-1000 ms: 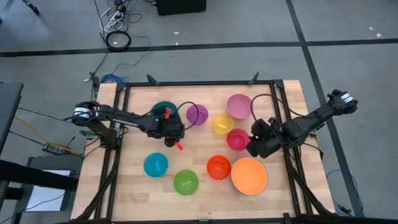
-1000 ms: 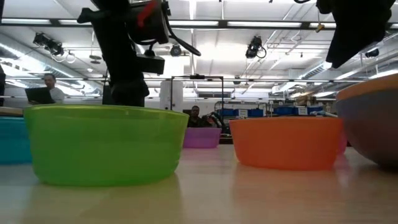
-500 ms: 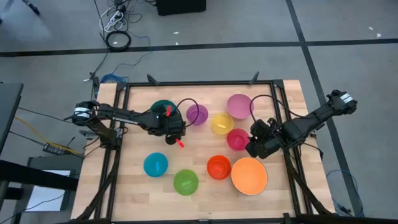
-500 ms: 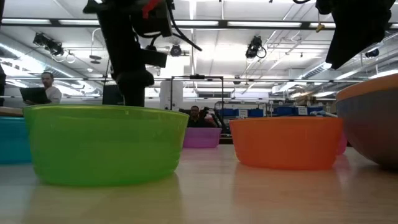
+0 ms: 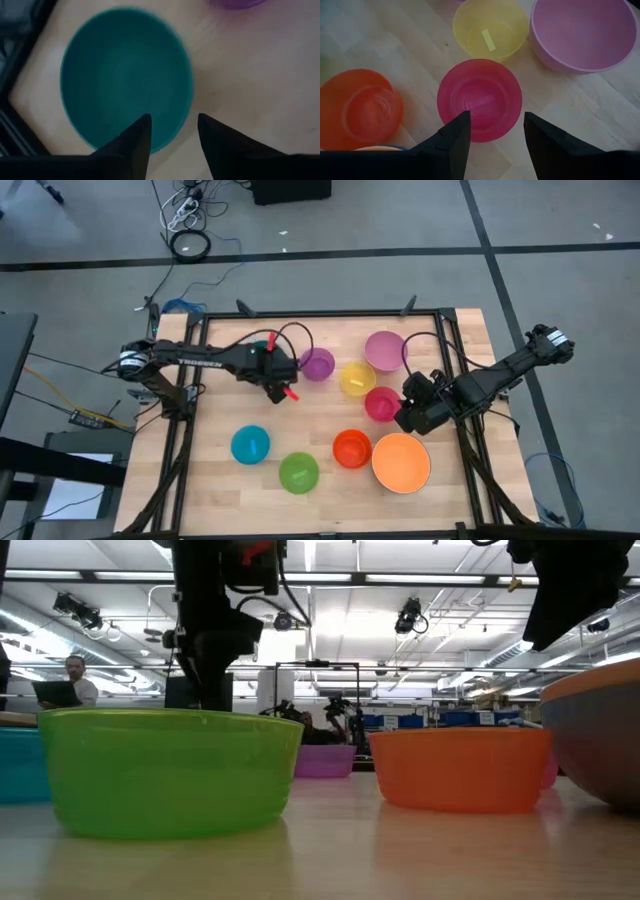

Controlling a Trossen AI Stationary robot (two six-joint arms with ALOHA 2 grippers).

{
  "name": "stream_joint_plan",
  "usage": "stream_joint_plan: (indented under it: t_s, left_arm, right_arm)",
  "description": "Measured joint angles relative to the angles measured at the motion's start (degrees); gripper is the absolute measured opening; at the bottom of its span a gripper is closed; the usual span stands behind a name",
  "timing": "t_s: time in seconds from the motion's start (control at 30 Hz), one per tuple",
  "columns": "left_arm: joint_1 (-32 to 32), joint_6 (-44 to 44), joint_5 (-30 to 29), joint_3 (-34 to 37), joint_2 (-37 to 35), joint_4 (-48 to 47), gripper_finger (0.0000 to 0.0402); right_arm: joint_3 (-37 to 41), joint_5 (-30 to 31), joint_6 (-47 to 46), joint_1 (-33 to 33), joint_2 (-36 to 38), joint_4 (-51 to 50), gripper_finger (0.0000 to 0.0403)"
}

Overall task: Nest bowls inside each other
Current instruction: Stack the green bowl on top of the light orange bowl

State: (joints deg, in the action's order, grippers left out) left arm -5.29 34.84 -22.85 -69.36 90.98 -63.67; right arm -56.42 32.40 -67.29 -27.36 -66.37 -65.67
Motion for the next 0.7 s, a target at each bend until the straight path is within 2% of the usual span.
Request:
stream_joint_plan:
  t_s: [0.2, 0.4, 0.57, 0.7]
  left_arm:
    - [-0.66, -0.09, 2.15, 0.33, 0.65, -0.12, 0.02]
    - [-0.67, -1.51, 2.62, 0.33, 2.41, 0.38, 0.0204]
    - [-1.1, -5.65, 2.62, 2.27, 6.84, 6.49, 0.0204]
    - [-2.05, -6.49, 0.33, 2.43, 11.39, 6.72, 0.0204]
  right_arm:
    - [0.02, -0.07, 0.31, 0.62, 0.0, 0.0, 0.0171]
    - [0.02, -0.52, 0.81, 1.45, 0.0, 0.04, 0.0173]
    - [0.02, -0.55, 1.12, 1.42, 0.0, 0.41, 0.0172]
    - [0.04, -0.76, 1.2, 1.4, 0.0, 0.57, 0.0172]
